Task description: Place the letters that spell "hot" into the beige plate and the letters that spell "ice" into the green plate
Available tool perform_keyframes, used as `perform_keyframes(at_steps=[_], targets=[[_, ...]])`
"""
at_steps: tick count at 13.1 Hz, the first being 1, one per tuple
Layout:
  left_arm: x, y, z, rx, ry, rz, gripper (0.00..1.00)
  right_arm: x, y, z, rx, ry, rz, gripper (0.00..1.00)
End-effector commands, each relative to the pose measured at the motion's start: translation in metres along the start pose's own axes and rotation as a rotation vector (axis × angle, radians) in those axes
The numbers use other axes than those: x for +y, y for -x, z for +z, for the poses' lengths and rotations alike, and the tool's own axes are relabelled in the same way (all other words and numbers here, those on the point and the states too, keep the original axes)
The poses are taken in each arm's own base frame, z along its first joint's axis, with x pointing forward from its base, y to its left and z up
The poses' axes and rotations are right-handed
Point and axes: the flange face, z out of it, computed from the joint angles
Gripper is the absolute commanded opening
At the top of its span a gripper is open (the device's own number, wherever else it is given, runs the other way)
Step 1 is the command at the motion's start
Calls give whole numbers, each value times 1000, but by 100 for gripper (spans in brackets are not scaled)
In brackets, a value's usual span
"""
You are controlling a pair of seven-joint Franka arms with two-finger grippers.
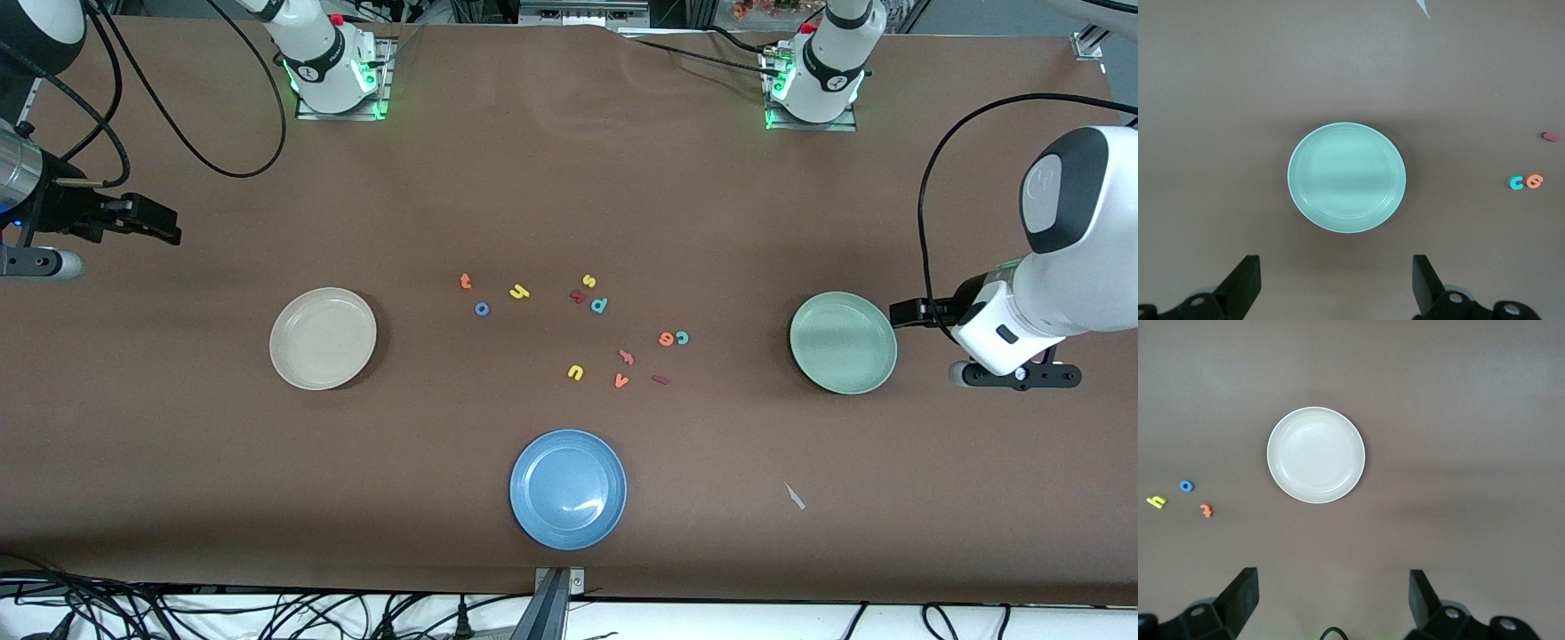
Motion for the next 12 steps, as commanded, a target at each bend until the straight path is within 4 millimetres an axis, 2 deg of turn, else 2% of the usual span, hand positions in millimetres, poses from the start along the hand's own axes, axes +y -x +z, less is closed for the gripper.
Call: perform_keyframes(at_steps=[1, 3, 9, 12], targets=[[-4, 2, -3, 2, 15, 17, 100, 0, 3, -6, -2, -7, 5, 100], [-7, 1, -6, 11, 13, 15, 100, 0, 3, -7, -1, -7, 5, 100], [-55, 1, -6, 15, 28, -59, 99, 0, 3, -6, -2, -7, 5, 100], [-47, 1, -7, 16, 29, -45, 99, 0, 3, -6, -4, -7, 5, 100]])
